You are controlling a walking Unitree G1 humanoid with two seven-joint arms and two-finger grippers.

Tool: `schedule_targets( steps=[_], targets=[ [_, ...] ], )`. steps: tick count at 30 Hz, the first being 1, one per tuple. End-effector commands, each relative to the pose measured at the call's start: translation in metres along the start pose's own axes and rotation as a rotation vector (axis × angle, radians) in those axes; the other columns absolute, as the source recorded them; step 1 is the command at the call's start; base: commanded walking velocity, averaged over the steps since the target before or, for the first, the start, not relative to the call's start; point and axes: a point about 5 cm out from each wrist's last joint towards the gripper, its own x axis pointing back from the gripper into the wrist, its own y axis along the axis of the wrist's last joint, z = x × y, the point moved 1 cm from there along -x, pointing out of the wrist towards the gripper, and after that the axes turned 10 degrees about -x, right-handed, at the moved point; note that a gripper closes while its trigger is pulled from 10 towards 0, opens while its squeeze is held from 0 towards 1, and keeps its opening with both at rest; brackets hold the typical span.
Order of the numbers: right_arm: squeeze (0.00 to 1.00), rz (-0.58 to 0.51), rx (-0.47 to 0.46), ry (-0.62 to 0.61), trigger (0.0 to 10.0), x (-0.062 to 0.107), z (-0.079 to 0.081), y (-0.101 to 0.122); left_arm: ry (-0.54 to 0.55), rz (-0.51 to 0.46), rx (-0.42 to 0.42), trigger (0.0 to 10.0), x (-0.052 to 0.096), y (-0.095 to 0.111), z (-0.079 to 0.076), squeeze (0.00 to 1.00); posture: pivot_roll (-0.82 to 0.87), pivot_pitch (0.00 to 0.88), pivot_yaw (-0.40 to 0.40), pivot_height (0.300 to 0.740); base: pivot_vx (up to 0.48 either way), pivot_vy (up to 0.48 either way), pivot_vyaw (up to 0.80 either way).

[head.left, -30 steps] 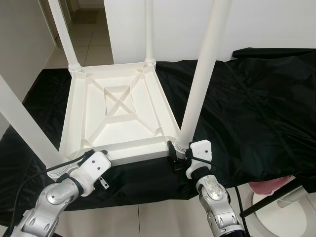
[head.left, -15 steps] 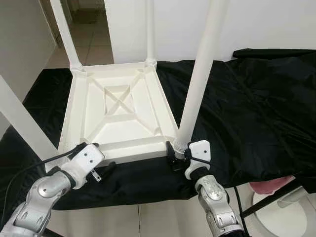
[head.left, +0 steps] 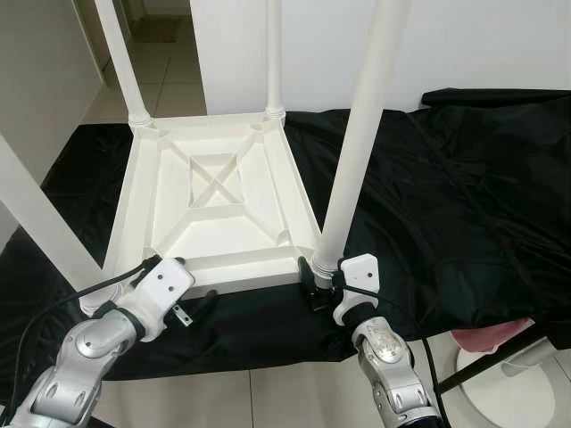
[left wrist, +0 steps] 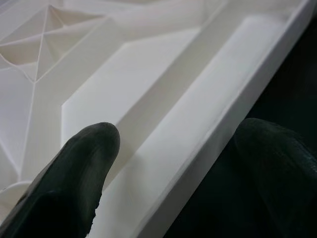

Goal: Building children table

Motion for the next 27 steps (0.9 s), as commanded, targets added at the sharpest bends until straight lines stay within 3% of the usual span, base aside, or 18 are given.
schedule_targets(
  steps=[1,7,14,15,17,18,25,26,27],
  targets=[
    [0.0,0.009,-0.005,0.021,10.0,0.003,0.001,-0.001,-0.024,-0.038,0.07,10.0,-0.003,0.008,-0.01,0.0,0.02,0.04,0.023,0.74,0.0,0.0,0.0],
    [0.0,-0.011,0.019,0.022,10.0,0.007,-0.004,0.006,0.036,-0.088,0.159,10.0,-0.018,0.024,-0.023,0.0,0.02,0.042,0.02,0.74,0.0,0.0,0.0],
    [0.0,-0.048,0.036,0.005,10.0,0.008,-0.007,0.016,0.066,-0.148,0.217,10.0,-0.025,0.043,-0.03,0.0,0.02,0.048,0.018,0.74,0.0,0.0,0.0],
    [0.22,-0.063,0.044,-0.001,10.0,0.008,-0.008,0.019,0.065,-0.162,0.226,10.0,-0.025,0.047,-0.031,0.0,0.02,0.048,0.018,0.74,0.0,0.0,0.0],
    [0.22,-0.063,0.044,-0.001,10.0,0.008,-0.008,0.019,0.065,-0.162,0.226,10.0,-0.025,0.047,-0.031,0.0,0.02,0.048,0.018,0.74,0.0,0.0,0.0],
    [1.0,-0.077,0.019,0.007,10.0,0.008,-0.007,0.023,0.067,-0.176,0.231,10.0,-0.025,0.05,-0.031,0.0,0.01,0.052,0.018,0.74,0.0,0.0,0.0],
    [1.0,-0.106,0.037,0.009,10.0,0.003,-0.005,0.033,0.08,-0.209,0.264,10.0,-0.024,0.058,-0.028,0.0,0.01,0.049,0.018,0.74,0.0,0.0,0.0],
    [0.0,-0.12,0.045,0.011,10.0,0.0,-0.003,0.038,0.085,-0.236,0.286,10.0,-0.023,0.063,-0.026,0.0,0.01,0.05,0.021,0.74,0.0,0.0,0.0],
    [0.0,-0.141,0.052,0.008,10.0,-0.004,-0.001,0.044,0.087,-0.263,0.292,10.0,-0.022,0.067,-0.023,0.0,0.01,0.044,0.02,0.74,0.0,0.0,0.0]
  ],
)
